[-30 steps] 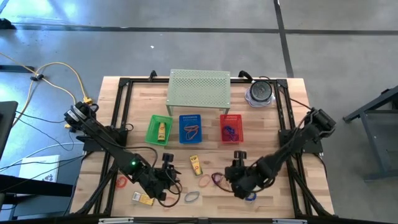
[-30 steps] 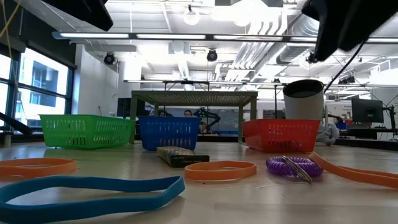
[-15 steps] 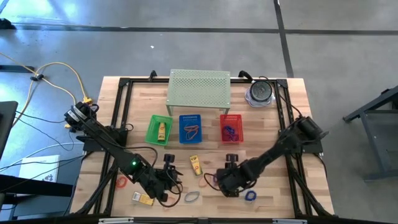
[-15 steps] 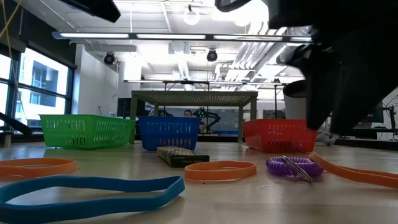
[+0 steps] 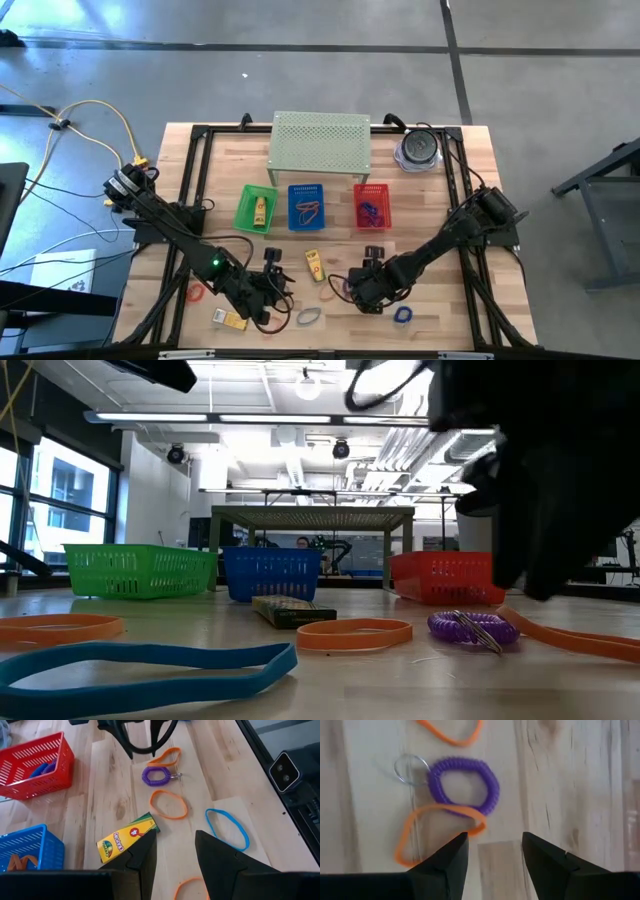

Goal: Pick & Place Office Desk Supplies
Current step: Put the orange rubber band into the blue bin

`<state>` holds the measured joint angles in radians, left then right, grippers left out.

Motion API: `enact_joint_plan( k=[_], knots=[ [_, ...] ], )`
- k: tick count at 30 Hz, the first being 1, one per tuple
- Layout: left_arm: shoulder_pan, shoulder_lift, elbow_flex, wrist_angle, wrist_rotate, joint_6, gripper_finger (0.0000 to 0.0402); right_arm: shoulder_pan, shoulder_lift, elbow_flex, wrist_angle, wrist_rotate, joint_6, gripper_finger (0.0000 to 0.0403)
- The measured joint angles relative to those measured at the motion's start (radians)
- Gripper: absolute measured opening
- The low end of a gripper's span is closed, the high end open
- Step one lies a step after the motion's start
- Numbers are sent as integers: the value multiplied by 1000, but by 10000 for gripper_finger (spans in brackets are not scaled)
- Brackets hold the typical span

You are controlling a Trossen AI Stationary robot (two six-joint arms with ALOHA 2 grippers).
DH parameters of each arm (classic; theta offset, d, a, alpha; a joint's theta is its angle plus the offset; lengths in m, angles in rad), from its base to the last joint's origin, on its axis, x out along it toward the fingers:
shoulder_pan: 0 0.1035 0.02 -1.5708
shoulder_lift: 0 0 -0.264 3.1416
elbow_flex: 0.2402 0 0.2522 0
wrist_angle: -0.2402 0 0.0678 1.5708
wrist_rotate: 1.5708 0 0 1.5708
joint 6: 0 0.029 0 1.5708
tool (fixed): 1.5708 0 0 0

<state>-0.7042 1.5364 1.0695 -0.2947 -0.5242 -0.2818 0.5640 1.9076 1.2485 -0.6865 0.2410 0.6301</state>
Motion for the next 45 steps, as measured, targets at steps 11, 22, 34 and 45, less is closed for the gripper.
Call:
enact_joint_plan(
  k=[11, 22, 34, 45],
  knots=[
    [2, 0, 0, -6, 0, 1, 128, 4, 0, -91, 173, -8, -4, 175],
    [2, 0, 0, -6, 0, -4, 128, 0, -1, -91, 208, -7, -30, 175],
    [2, 0, 0, -7, 0, -7, 128, -2, -1, -91, 205, -55, -25, 152],
    [2, 0, -8, -8, 0, -15, 128, -22, -2, -90, 202, 14, -34, 77]
  ],
)
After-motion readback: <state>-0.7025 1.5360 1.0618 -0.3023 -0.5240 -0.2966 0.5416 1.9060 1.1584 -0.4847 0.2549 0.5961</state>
